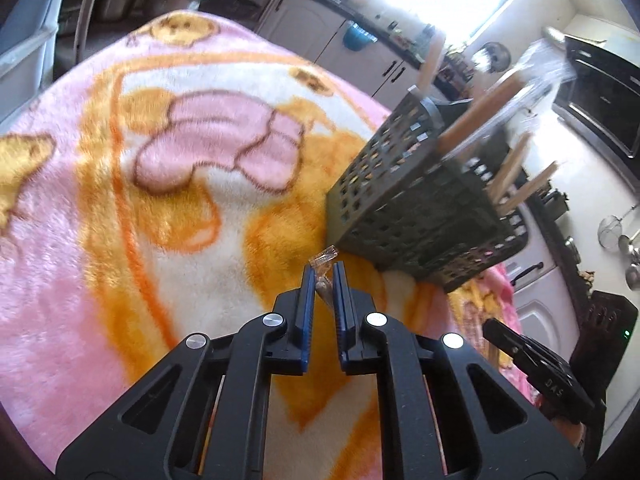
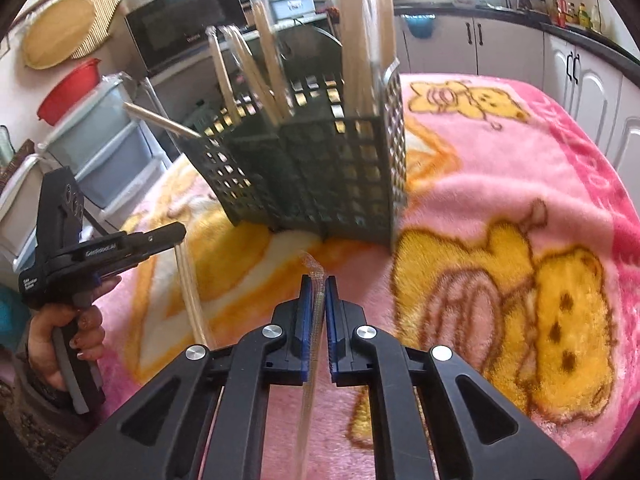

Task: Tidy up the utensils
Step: 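Lift both held chopsticks upright and carry them above the green caddy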

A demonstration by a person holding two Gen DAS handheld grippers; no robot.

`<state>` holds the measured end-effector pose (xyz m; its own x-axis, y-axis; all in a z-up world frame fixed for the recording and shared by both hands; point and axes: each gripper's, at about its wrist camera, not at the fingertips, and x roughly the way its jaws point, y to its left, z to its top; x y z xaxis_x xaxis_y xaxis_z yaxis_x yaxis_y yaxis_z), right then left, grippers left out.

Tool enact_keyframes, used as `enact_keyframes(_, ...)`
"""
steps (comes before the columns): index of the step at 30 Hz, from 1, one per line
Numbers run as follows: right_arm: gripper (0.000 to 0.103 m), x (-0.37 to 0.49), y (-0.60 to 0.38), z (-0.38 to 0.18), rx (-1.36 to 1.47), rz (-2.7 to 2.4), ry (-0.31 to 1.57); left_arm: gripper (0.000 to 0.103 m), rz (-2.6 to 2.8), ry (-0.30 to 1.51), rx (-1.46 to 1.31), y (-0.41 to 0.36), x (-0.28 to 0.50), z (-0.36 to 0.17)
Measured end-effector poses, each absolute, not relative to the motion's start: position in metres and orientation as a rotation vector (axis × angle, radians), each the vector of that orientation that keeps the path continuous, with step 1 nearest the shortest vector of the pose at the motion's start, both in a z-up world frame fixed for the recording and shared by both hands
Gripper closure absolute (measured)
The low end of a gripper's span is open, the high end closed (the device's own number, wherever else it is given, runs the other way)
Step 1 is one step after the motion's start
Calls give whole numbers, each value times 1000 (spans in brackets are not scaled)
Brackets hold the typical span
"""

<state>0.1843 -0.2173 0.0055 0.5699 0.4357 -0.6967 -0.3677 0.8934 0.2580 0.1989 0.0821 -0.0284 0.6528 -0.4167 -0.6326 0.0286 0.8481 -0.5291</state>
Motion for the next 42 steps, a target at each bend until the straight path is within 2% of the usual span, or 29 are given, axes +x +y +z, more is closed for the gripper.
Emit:
enact_keyframes(19, 97, 167, -220, 64, 113, 510, 658, 99, -389, 659, -446, 54, 169, 41)
enact_keyframes(42, 97, 155, -247, 128, 135, 461, 442, 100, -532, 506, -355, 2, 178, 108)
